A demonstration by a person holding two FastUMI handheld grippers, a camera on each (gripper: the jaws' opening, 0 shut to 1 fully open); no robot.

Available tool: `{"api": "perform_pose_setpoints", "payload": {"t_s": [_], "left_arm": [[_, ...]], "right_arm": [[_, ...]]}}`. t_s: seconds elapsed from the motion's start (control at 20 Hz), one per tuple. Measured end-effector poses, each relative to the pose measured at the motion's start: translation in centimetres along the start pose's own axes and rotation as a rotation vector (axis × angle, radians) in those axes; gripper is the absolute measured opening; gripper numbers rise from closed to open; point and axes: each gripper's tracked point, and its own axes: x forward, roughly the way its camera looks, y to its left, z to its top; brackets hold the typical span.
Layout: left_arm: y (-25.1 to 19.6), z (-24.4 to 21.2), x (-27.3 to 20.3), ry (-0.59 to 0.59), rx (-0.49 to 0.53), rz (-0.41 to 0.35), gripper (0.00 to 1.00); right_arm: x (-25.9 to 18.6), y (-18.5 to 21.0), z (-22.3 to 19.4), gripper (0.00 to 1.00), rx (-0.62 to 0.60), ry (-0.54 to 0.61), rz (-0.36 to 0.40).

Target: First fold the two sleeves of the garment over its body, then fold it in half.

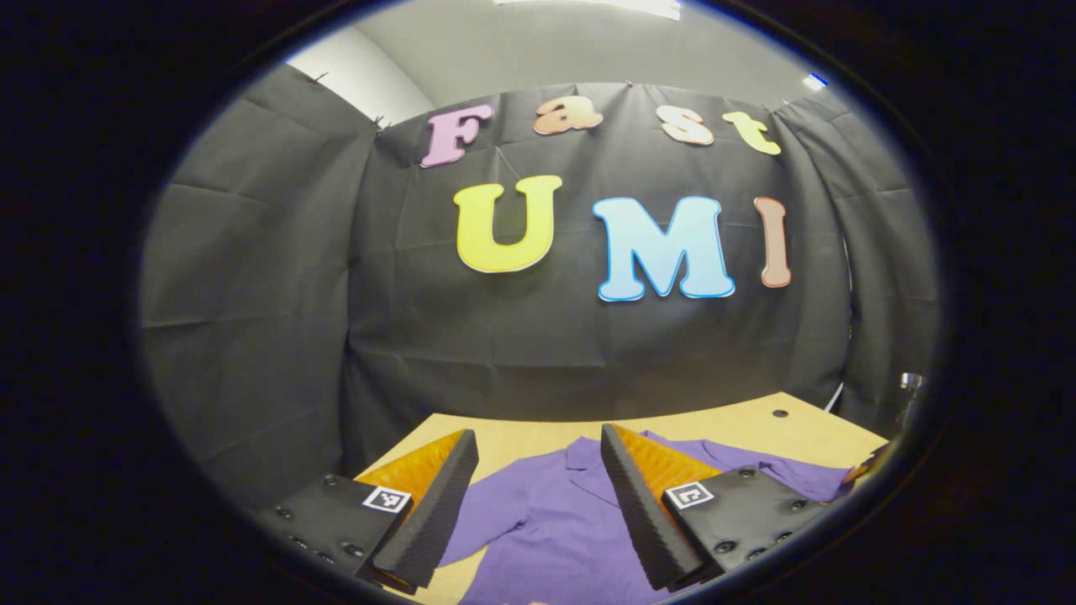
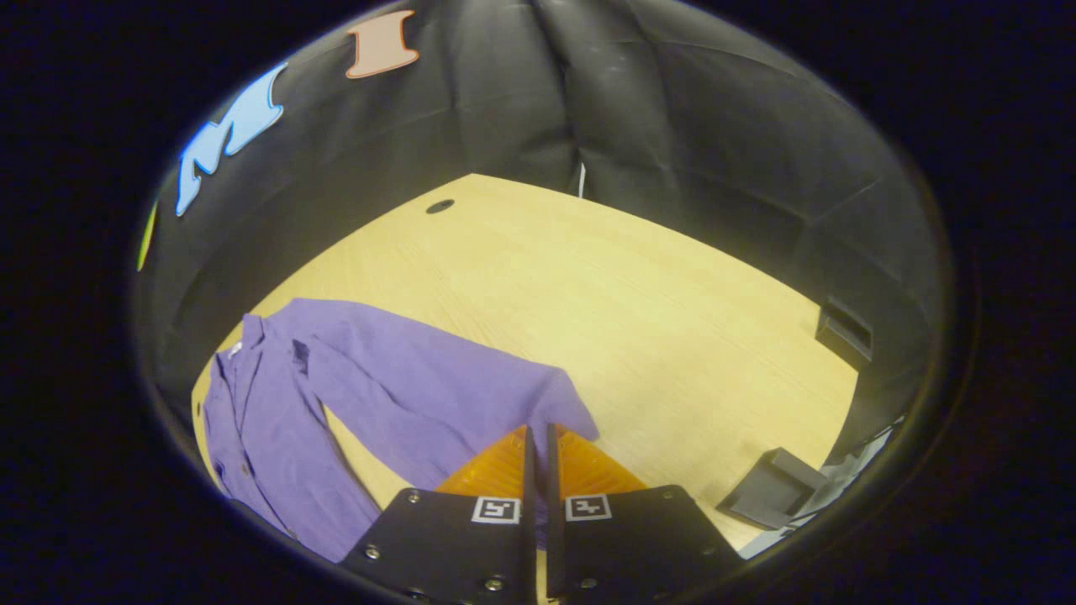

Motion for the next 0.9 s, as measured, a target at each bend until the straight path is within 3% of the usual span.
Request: {"api": "perform_pose_setpoints", "payload": {"t_s": [0.45, 0.9], "left_arm": [[0.7, -0.3, 0.2, -0.005, -0.007, 0.007, 0.94], [3.8, -1.0, -0.5, 0.002, -0.012, 0.082, 0.94]], "right_arm": [[-3.7, 9.9, 9.5, 0.05, -0.113, -0.179, 0.192], [-4.7, 19.8, 13.6, 0.05, -0.219, -0.262, 0.335]]}}
